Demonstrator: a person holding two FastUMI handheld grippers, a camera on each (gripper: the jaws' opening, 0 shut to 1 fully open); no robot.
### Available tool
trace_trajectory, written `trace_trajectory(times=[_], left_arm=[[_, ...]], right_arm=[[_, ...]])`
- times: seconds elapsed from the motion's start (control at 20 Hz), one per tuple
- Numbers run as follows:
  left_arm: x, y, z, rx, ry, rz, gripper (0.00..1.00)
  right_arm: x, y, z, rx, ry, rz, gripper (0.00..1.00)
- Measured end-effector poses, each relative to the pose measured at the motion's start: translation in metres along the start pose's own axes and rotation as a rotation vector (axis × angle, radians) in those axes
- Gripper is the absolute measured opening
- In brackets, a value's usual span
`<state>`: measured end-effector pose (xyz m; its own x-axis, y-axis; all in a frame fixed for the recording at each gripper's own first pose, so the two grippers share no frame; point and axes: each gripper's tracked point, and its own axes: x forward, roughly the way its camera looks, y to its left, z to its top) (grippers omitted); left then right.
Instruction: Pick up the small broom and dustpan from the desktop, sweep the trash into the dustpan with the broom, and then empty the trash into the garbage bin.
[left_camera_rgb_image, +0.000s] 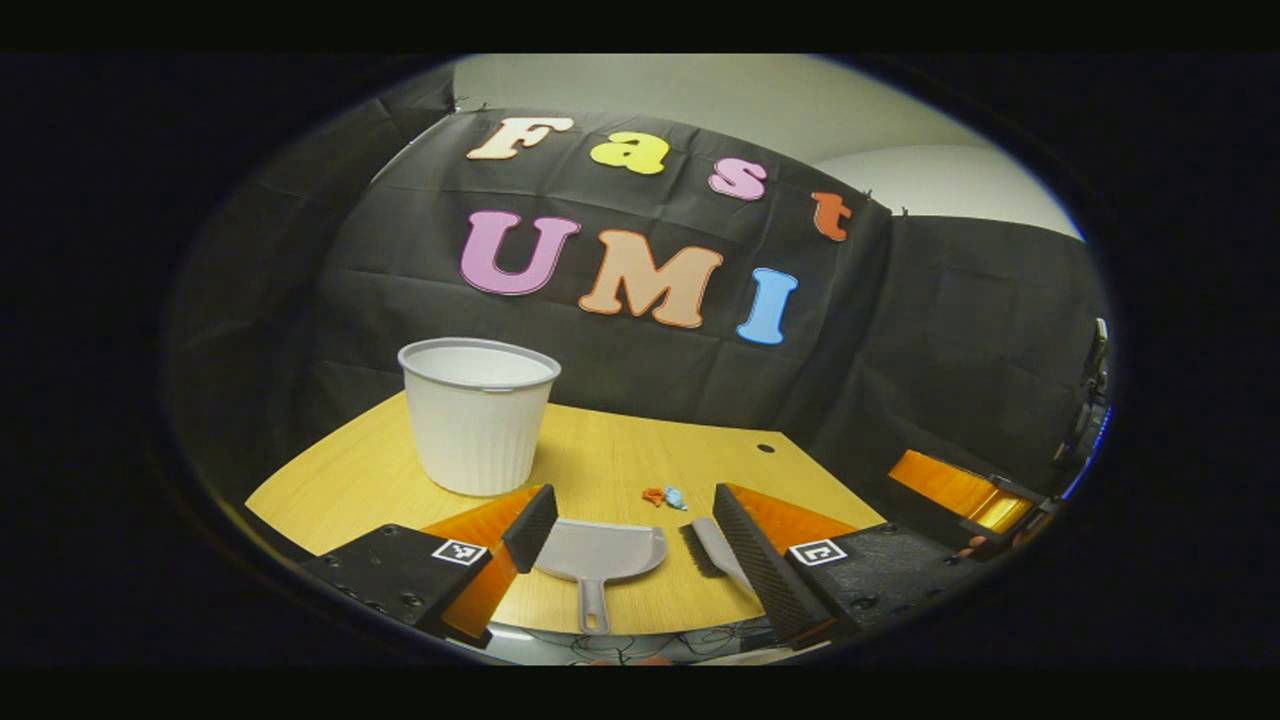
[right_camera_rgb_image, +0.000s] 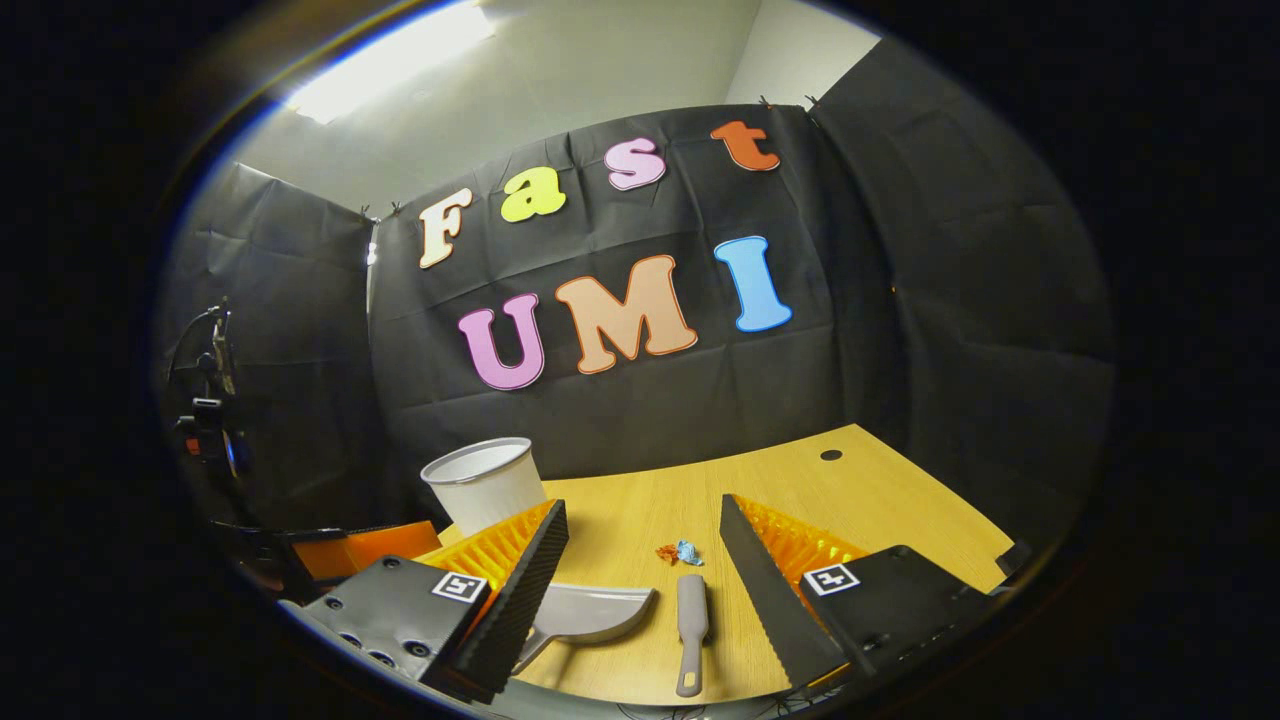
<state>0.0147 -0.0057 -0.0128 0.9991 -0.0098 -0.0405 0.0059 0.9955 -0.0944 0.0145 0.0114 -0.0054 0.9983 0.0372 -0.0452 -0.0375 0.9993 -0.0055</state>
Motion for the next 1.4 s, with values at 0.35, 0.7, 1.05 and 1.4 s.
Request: trace_trajectory(times=[0.35, 0.7, 1.05, 1.4], left_arm=[[-0.003, 0.0, -0.008, -0.015, 0.017, -0.004, 0.95], [-0.008, 0.002, -0.019, -0.007, 0.049, -0.002, 0.94], [-0.007, 0.004, -0.03, -0.019, 0.084, -0.014, 0.94], [-0.005, 0.009, -0.033, -0.018, 0.09, -0.004, 0.94]], right_arm=[[-0.004, 0.002, -0.005, -0.005, 0.011, 0.002, 0.99], [-0.007, 0.007, -0.014, -0.005, 0.038, 0.005, 0.99], [-0.007, 0.009, -0.025, -0.035, 0.07, 0.0, 0.99], [-0.004, 0.006, -0.029, -0.009, 0.083, -0.003, 0.99]])
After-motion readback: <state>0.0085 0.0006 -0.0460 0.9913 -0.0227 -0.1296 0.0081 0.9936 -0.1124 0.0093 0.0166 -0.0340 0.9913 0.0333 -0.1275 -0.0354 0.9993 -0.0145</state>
